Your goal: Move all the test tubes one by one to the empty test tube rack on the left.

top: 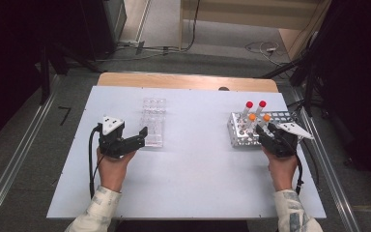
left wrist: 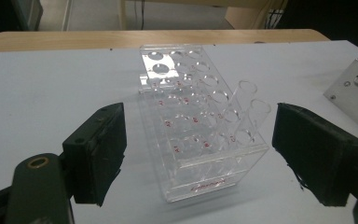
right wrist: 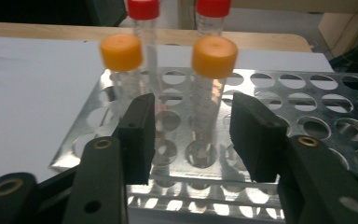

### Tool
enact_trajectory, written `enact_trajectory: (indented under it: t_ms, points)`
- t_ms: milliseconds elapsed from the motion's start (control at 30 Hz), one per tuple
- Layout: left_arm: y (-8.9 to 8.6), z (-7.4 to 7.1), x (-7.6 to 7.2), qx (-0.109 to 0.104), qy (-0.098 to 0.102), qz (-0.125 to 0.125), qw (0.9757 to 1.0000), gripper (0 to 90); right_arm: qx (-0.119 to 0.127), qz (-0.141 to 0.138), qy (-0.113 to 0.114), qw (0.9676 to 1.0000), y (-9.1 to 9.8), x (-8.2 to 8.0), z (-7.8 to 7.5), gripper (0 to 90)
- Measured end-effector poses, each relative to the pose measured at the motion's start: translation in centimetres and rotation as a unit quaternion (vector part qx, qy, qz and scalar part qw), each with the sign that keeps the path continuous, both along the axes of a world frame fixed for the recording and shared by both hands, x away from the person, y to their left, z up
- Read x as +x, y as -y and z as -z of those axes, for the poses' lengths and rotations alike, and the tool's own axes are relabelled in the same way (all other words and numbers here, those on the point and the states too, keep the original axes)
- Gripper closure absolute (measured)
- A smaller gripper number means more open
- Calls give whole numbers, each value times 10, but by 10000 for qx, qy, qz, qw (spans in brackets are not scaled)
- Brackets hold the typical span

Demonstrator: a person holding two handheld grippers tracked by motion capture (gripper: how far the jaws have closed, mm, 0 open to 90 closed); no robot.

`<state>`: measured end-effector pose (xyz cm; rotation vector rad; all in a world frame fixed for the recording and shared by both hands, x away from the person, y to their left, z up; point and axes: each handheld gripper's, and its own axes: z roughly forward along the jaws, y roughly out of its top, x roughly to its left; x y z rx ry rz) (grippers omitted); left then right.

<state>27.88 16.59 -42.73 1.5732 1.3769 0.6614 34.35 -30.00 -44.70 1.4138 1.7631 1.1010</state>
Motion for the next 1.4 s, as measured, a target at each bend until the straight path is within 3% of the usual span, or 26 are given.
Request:
enact_trajectory:
  t_ms: [133,367,567,800,933,1200,1400]
  points:
    - [1,0,0,2,-1,2,10000,184,-16,132,8,9999,2,11,2,579]
    - [1,1,0,-10,-3,23,10000,184,-78,85,-77,9999,0,21,6,707]
    - [-1,0,0,-25,16,10,10000,184,-181,43,87,9998,-3,18,-6,714]
    - [1,0,0,1,33,36,10000,184,-158,-26,317,9994,3,8,-36,715]
    - [2,0,-1,-3,40,35,10000,184,-158,-48,411,9990,6,-2,-45,717]
    - [4,-1,-1,11,41,63,10000,184,-206,-272,473,9983,5,-25,-47,717]
    - [5,0,0,35,26,80,10000,184,-184,-544,376,9976,-3,-41,-40,717]
